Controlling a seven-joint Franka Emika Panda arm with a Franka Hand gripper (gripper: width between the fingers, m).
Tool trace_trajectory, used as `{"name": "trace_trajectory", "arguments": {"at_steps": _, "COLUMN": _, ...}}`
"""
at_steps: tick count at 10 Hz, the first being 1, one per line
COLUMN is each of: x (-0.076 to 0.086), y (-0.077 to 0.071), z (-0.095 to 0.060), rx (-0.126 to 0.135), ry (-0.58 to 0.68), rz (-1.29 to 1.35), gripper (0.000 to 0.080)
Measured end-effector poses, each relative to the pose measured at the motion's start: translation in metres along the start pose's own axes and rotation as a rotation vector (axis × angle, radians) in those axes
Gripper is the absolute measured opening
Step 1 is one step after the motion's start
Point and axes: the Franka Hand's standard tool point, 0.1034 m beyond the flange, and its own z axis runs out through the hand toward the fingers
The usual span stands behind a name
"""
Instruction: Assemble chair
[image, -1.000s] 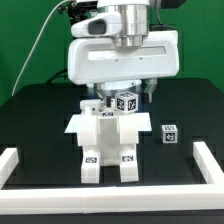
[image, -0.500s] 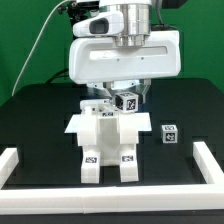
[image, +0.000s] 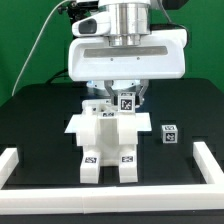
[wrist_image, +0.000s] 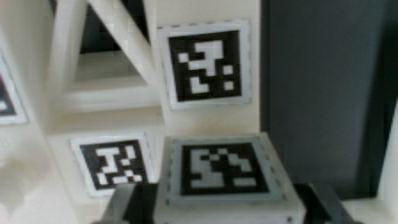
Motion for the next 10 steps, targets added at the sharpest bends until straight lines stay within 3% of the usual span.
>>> {"name": "trace_trajectory", "arguments": {"at_steps": 4, "x": 0.0025, "y": -0.0003, "z": 0.0032, "rx": 0.035, "ry": -0.010, "rz": 0.555, "gripper": 0.0276}}
{"name": "trace_trajectory", "arguments": {"at_steps": 5, "x": 0.0025, "y": -0.0006, "z": 0.0032, "rx": 0.035, "ry": -0.009, "rz": 0.538, "gripper": 0.0276}}
{"name": "trace_trajectory", "arguments": {"at_steps": 6, "x": 0.0025, "y": -0.0006, "z": 0.0032, "rx": 0.036, "ry": -0.009, "rz": 0.512, "gripper": 0.0341}}
{"name": "trace_trajectory", "arguments": {"at_steps": 7, "x": 0.0024, "y": -0.0011, "z": 0.0032, "rx": 0.036, "ry": -0.009, "rz": 0.507, "gripper": 0.0507}}
{"name": "trace_trajectory", "arguments": {"at_steps": 8, "x": 0.0018, "y": -0.0035, "z": 0.0028, "rx": 0.026, "ry": 0.000, "rz": 0.284, "gripper": 0.0507}}
{"name": "trace_trajectory", "arguments": {"at_steps": 9, "x": -0.0001, "y": -0.0051, "z": 0.0026, "rx": 0.020, "ry": -0.026, "rz": 0.075, "gripper": 0.0619}}
{"name": "trace_trajectory", "arguments": {"at_steps": 10, "x": -0.0037, "y": -0.0081, "z": 0.0028, "rx": 0.015, "ry": -0.067, "rz": -0.103, "gripper": 0.0641}}
